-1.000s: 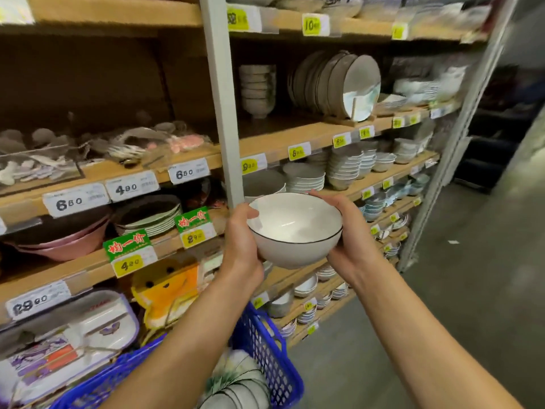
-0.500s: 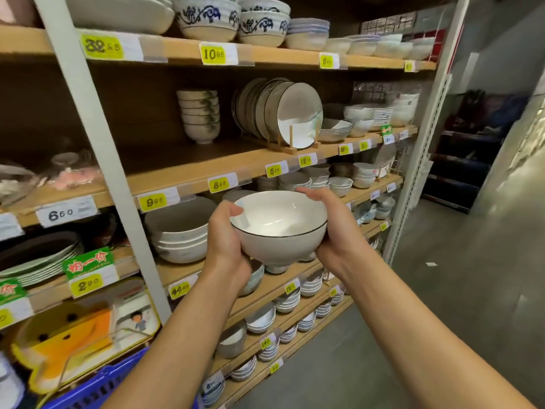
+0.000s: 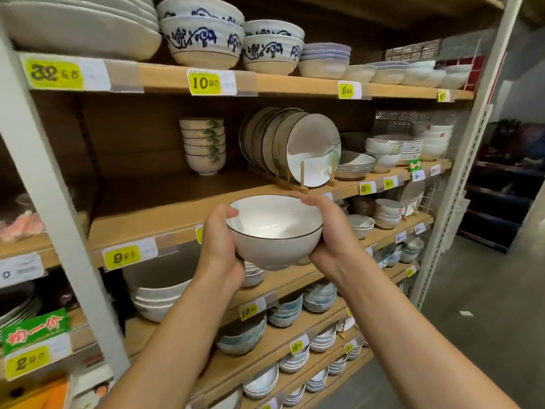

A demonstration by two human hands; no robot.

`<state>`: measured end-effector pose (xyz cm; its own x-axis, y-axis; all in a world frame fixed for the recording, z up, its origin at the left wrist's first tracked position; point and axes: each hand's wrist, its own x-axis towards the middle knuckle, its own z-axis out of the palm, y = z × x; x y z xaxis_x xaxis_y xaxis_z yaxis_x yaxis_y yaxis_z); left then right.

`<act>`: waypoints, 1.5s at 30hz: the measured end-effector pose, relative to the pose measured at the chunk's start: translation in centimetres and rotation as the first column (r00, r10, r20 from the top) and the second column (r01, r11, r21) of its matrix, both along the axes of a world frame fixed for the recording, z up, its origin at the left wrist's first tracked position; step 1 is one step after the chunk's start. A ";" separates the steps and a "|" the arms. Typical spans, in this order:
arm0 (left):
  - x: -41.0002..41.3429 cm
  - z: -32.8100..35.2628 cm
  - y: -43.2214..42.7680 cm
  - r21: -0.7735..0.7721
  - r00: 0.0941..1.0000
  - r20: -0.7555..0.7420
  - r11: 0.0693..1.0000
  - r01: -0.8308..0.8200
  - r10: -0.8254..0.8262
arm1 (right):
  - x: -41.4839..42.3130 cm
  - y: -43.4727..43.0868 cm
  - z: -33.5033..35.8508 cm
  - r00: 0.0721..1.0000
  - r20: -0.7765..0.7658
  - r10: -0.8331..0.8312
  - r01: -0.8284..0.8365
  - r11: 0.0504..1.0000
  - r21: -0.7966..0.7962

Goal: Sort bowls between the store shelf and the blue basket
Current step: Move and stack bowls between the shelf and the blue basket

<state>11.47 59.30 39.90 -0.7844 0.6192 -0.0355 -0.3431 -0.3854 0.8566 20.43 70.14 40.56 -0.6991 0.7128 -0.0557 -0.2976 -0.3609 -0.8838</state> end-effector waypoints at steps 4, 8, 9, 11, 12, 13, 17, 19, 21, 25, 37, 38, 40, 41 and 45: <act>-3.4 0.9 2.6 0.013 0.998 -0.017 0.999 -0.053 0.053 | -3.7 2.6 1.2 0.999 -0.014 0.035 -0.035 0.999 0.020; -6.4 1.2 4.7 -0.029 0.990 -0.064 0.991 -0.129 0.127 | -7.1 5.2 1.6 0.997 -0.033 0.069 -0.069 0.997 0.024; -6.9 1.2 5.1 -0.040 0.988 -0.063 0.989 -0.145 0.142 | -7.9 5.8 1.7 0.997 -0.035 0.076 -0.075 0.997 0.013; -8.2 1.4 5.7 -0.050 0.985 -0.056 0.985 -0.165 0.162 | -9.4 6.7 1.8 0.994 -0.023 0.106 -0.107 0.994 -0.018; -8.9 1.6 6.0 -0.053 0.983 -0.061 0.982 -0.179 0.176 | -10.2 7.1 2.0 0.992 -0.014 0.122 -0.122 0.992 -0.027; -9.5 1.7 6.4 -0.060 0.979 -0.073 0.979 -0.197 0.192 | -11.1 7.6 2.1 0.991 -0.008 0.132 -0.132 0.991 -0.033; -11.5 1.8 7.5 -0.027 0.958 -0.157 0.968 -0.249 0.242 | -13.9 9.1 2.6 0.989 0.001 0.147 -0.147 0.989 -0.019; -11.8 1.7 8.0 0.028 0.947 -0.139 0.957 -0.288 0.289 | -15.3 9.8 2.6 0.989 0.002 0.150 -0.150 0.989 -0.013; -11.3 1.1 8.9 0.045 0.939 -0.099 0.944 -0.327 0.330 | -16.7 10.2 2.9 0.991 0.017 0.134 -0.134 0.991 -0.012; -9.9 0.3 11.6 0.002 0.927 0.005 0.927 -0.375 0.375 | -18.9 10.6 2.8 0.996 0.023 0.089 -0.089 0.996 0.026; -14.0 3.3 11.6 -0.038 0.953 -0.013 0.952 -0.303 0.303 | -20.7 17.1 4.0 0.771 -0.097 0.629 -0.634 0.773 -0.026; -14.3 3.5 11.5 -0.055 0.959 -0.003 0.957 -0.285 0.285 | -20.9 17.4 4.1 0.731 -0.103 0.674 -0.679 0.734 -0.021; -14.7 3.7 11.5 -0.095 0.965 0.011 0.961 -0.260 0.262 | -21.3 17.6 4.1 0.686 -0.103 0.720 -0.725 0.688 -0.017; -14.8 3.7 11.5 -0.116 0.965 0.013 0.959 -0.258 0.261 | -21.4 17.5 4.1 0.680 -0.106 0.726 -0.731 0.682 -0.022; -14.6 3.0 11.8 -0.092 0.951 0.023 0.948 -0.305 0.308 | -21.9 16.7 3.3 0.790 -0.070 0.609 -0.612 0.788 -0.059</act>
<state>-3.15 71.11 42.94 -0.9330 0.3427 -0.1100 -0.2514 -0.4021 0.8804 -1.51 86.89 43.91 -0.9901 0.1313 -0.0487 -0.0311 -0.5449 -0.8379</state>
